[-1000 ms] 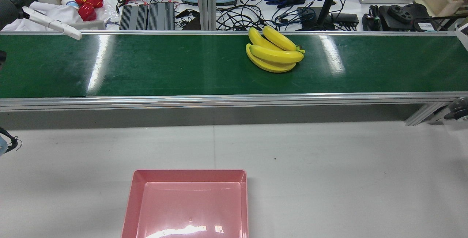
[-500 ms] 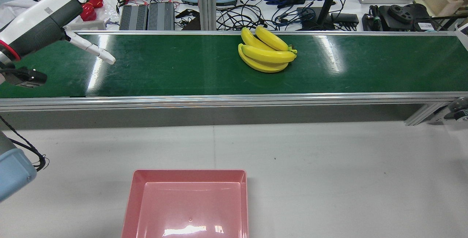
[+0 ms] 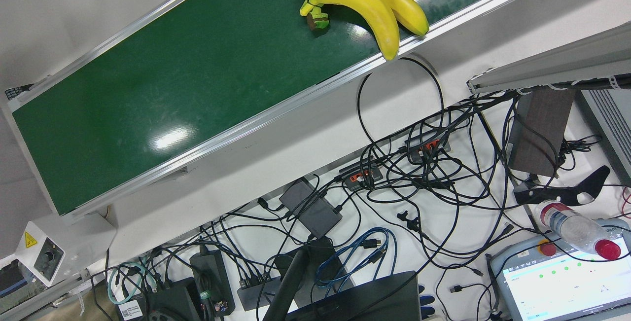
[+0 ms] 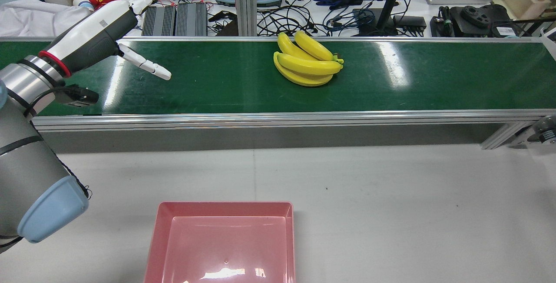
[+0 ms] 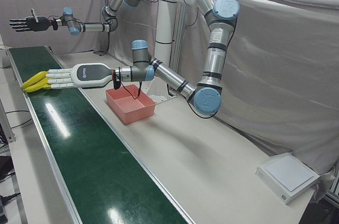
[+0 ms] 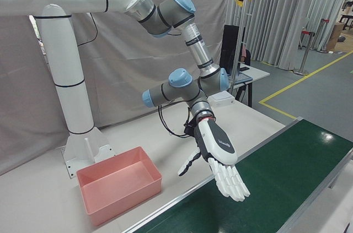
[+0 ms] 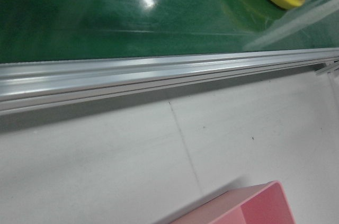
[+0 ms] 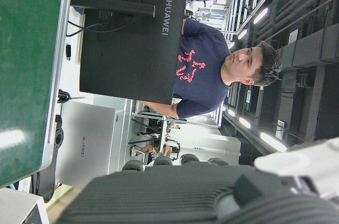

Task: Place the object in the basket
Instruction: 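Move the left hand over the belt toward the approaching bananas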

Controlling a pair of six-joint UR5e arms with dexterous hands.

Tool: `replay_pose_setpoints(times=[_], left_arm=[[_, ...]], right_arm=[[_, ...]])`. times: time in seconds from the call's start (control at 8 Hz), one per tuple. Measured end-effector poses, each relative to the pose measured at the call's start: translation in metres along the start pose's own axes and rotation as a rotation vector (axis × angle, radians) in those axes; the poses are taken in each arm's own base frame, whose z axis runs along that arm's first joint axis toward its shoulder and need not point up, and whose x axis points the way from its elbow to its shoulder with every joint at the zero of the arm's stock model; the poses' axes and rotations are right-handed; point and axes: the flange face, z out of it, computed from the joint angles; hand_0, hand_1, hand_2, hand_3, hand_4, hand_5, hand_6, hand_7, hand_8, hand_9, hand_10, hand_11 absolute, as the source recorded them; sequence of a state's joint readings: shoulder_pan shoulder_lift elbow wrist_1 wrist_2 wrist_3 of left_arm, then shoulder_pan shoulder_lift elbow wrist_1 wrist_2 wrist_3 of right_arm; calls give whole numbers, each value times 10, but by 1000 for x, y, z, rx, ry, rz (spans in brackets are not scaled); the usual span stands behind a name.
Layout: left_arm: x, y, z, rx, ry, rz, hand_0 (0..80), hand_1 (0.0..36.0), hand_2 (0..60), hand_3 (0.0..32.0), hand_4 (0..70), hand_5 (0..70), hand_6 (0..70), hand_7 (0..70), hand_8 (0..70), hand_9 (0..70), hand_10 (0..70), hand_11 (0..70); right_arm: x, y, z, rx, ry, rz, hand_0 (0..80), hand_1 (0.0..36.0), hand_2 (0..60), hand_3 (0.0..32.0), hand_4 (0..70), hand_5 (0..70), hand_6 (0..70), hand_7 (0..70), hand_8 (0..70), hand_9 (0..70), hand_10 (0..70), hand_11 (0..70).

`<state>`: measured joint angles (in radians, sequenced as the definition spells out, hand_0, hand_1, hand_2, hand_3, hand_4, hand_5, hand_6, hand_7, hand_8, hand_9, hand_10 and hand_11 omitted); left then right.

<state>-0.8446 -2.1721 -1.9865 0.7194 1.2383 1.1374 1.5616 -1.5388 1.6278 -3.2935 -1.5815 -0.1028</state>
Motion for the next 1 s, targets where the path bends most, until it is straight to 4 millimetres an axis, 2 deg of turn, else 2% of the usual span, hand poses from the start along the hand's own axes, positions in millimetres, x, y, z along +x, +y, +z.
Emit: replay_pose_setpoints(times=[0.25, 0.5, 1.0], left_arm=[[-6, 7, 21, -3, 10, -3, 558, 215, 34, 0, 40, 0, 0, 0, 16, 41, 5, 32], [-23, 0, 34, 5, 5, 1, 557, 217, 44, 0, 51, 0, 0, 0, 18, 44, 7, 36], [-40, -6, 45, 5, 12, 1, 553, 203, 0, 10, 23, 0, 0, 0, 16, 42, 6, 34]], right_arm=[[0, 0, 0, 0, 0, -1, 0, 0, 0, 0, 0, 0, 0, 0, 0, 0, 0, 0], [0, 0, 0, 0, 0, 0, 0, 0, 0, 0, 0, 0, 0, 0, 0, 0, 0, 0], [0, 1, 0, -1, -1, 0, 0, 0, 0, 0, 0, 0, 0, 0, 0, 0, 0, 0]])
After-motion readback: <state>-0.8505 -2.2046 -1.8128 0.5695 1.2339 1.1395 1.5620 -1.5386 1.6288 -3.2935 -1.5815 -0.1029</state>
